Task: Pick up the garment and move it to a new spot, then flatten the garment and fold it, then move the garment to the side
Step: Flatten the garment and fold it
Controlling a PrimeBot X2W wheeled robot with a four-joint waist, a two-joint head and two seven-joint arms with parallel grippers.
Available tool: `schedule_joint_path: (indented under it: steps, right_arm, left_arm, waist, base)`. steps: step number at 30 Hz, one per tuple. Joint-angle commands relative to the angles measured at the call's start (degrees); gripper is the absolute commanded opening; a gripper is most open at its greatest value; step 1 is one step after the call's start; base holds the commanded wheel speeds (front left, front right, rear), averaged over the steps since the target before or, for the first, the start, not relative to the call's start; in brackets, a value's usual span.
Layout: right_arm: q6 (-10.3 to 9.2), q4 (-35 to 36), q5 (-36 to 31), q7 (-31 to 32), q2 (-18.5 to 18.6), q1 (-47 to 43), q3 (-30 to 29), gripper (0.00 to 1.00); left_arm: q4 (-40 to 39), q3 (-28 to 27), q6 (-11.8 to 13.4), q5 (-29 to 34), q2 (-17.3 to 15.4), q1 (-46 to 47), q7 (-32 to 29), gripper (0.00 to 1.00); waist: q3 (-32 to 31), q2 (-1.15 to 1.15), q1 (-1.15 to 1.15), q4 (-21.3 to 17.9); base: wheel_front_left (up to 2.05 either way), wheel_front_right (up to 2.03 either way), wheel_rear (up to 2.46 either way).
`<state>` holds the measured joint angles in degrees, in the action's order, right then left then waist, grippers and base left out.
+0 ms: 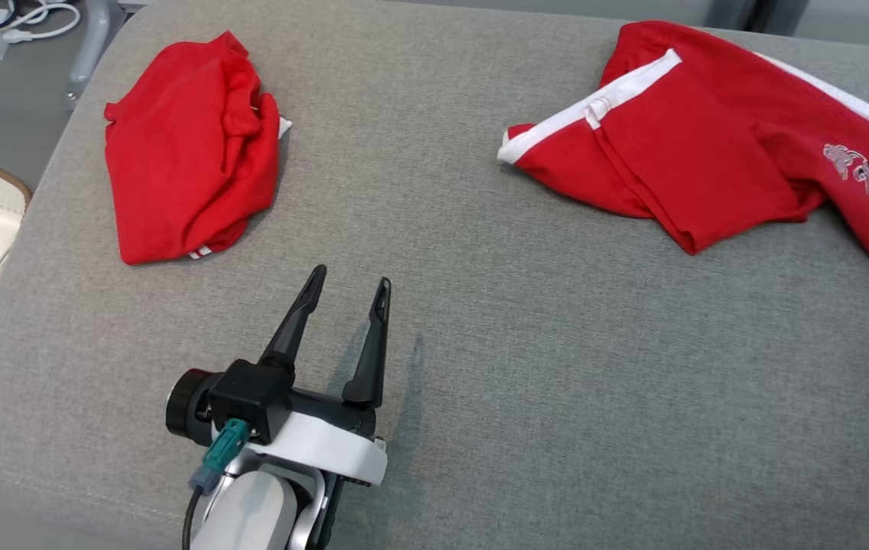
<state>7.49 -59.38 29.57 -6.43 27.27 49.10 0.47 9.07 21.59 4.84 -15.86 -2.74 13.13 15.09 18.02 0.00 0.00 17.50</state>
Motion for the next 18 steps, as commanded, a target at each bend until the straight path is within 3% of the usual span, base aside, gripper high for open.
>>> schedule_joint_path:
  steps: [1,9,18]
  right_arm:
    - [0.00,-0.66,-0.52,-0.80,-0.45,0.73,-0.42,1.00]
    - [-0.01,2.47,-3.79,-7.27,-5.36,-0.06,2.82,1.00]
    - [-0.01,21.47,-6.27,-8.79,-9.13,-10.45,11.02,1.00]
  left_arm:
    - [0.16,-0.47,-0.39,0.52,-0.27,0.56,0.13,1.00]
    - [0.61,-2.81,-1.20,1.72,-0.27,-0.64,0.13,1.00]
    - [-0.14,-5.61,-1.11,1.56,-0.25,-1.73,0.13,1.00]
  waist:
    - [-0.12,0.00,0.00,-0.38]
    - [-3.40,0.00,0.00,-3.70]
    - [-8.02,0.00,0.00,-7.95]
  base:
    - [0.00,0.00,0.00]
    - [0.00,0.00,0.00]
    - [0.00,0.00,0.00]
